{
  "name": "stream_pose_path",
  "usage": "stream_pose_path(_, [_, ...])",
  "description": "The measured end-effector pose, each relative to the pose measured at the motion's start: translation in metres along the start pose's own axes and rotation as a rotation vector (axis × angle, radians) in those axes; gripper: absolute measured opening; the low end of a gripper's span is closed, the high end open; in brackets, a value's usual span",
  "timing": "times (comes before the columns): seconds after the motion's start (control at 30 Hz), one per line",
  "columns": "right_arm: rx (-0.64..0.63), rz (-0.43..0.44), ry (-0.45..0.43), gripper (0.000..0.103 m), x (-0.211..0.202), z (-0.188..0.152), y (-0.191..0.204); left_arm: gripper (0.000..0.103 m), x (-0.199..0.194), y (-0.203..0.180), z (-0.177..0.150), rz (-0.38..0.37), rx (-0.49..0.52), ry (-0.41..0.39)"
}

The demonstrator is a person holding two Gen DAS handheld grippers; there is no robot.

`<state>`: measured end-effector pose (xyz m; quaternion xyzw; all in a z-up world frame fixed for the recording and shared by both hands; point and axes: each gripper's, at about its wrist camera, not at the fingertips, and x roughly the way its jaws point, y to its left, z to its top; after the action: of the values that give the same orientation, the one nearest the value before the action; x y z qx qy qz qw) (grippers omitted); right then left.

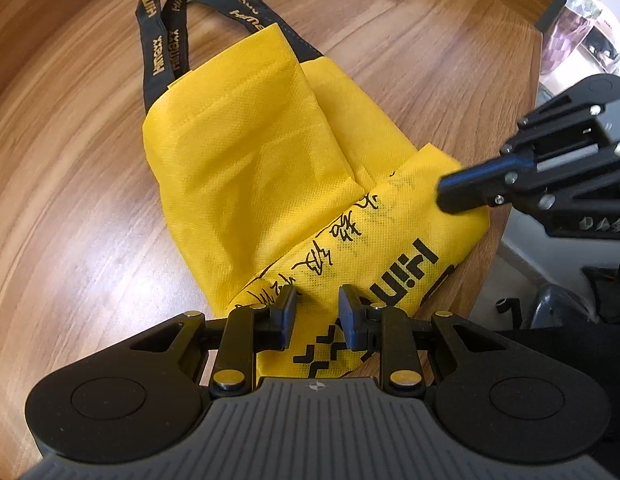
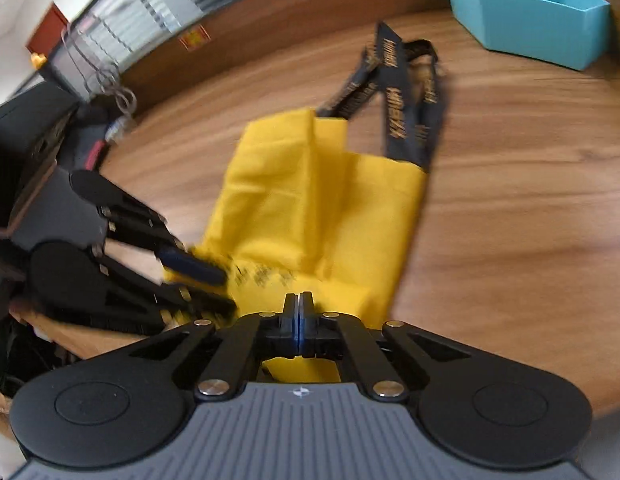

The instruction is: Fold shopping bag

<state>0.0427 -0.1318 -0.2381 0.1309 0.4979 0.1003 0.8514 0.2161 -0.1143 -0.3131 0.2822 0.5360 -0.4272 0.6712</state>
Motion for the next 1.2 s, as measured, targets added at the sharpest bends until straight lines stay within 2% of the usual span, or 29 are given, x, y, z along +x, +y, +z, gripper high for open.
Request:
stream_pose_path(0.07, [-0.045,-0.05,0.025,0.0,0.003,-0.013,0.004,0.028,0.004,0.001,0.003,-0.001,-0.008,0.007])
stream_pose_path(0.13, [0.005,-0.036,0.013,0.0,0.001,-0.016,-0.001,0.028,0.004,0.001,0.004,0.002,-0.012,0.011])
stream_pose_path(0.2, [-0.046,-0.058,0.032,0.0,0.004,-0.012,0.005,0.028,0.005,0.0,0.005,0.009,-0.025,0.014])
stream_pose_path(0.27, [-0.223,-0.116,0.044,0.0,0.005,-0.012,0.026,0.028,0.005,0.0,0.004,0.02,-0.041,0.014])
stream_pose_path(0.33, [-0.348,-0.15,0.006,0.002,-0.002,-0.018,0.042,0.028,0.005,-0.004,0.0,0.034,-0.06,0.01])
stream_pose_path(0.37, [-0.459,-0.153,-0.082,0.014,-0.016,-0.028,0.055,0.028,0.004,-0.005,-0.001,0.033,-0.064,0.01])
stream_pose_path(0.4, [-0.507,-0.152,-0.117,0.022,-0.02,-0.034,0.061,0.028,0.004,-0.006,-0.004,0.024,-0.075,0.012])
stream_pose_path(0.47, [-0.593,-0.149,-0.159,0.027,-0.025,-0.045,0.073,0.028,0.003,-0.009,-0.009,0.008,-0.082,0.017])
stream_pose_path(0.53, [-0.71,-0.142,-0.121,0.026,-0.02,-0.06,0.085,0.028,0.003,-0.017,-0.015,-0.015,-0.06,0.039])
stream_pose_path(0.6, [-0.804,-0.144,-0.078,0.026,-0.009,-0.071,0.094,0.028,0.002,-0.026,-0.02,-0.008,-0.037,0.045])
stream_pose_path(0.7, [-0.931,-0.176,-0.063,0.029,0.005,-0.086,0.105,0.028,0.002,-0.03,-0.024,-0.019,-0.054,0.059])
stream_pose_path(0.73, [-0.967,-0.19,-0.066,0.037,0.006,-0.09,0.109,0.028,0.002,-0.033,-0.026,-0.025,-0.052,0.066])
stream_pose_path(0.77, [-1.052,-0.224,-0.083,0.052,0.01,-0.1,0.117,0.028,0.003,-0.035,-0.027,-0.03,-0.049,0.069])
stream_pose_path(0.83, [-1.213,-0.312,-0.151,0.065,0.016,-0.119,0.13,0.028,0.002,-0.042,-0.028,-0.042,-0.042,0.08])
stream_pose_path(0.9, [-1.292,-0.34,-0.172,0.065,0.019,-0.125,0.139,0.028,0.003,-0.046,-0.029,-0.049,-0.04,0.086])
stream_pose_path(1.0, [-1.32,-0.34,-0.112,0.06,0.034,-0.128,0.141,0.027,0.003,-0.051,-0.03,-0.061,-0.023,0.102])
stream_pose_path(1.03, [-1.35,-0.366,-0.1,0.06,0.039,-0.13,0.14,0.027,0.004,-0.052,-0.03,-0.06,-0.017,0.103])
stream_pose_path(1.13, [-1.421,-0.42,-0.113,0.06,0.044,-0.136,0.141,0.027,0.005,-0.054,-0.031,-0.061,-0.004,0.11])
stream_pose_path(1.2, [-1.431,-0.426,-0.115,0.06,0.046,-0.135,0.14,0.028,0.006,-0.055,-0.03,-0.065,0.005,0.119])
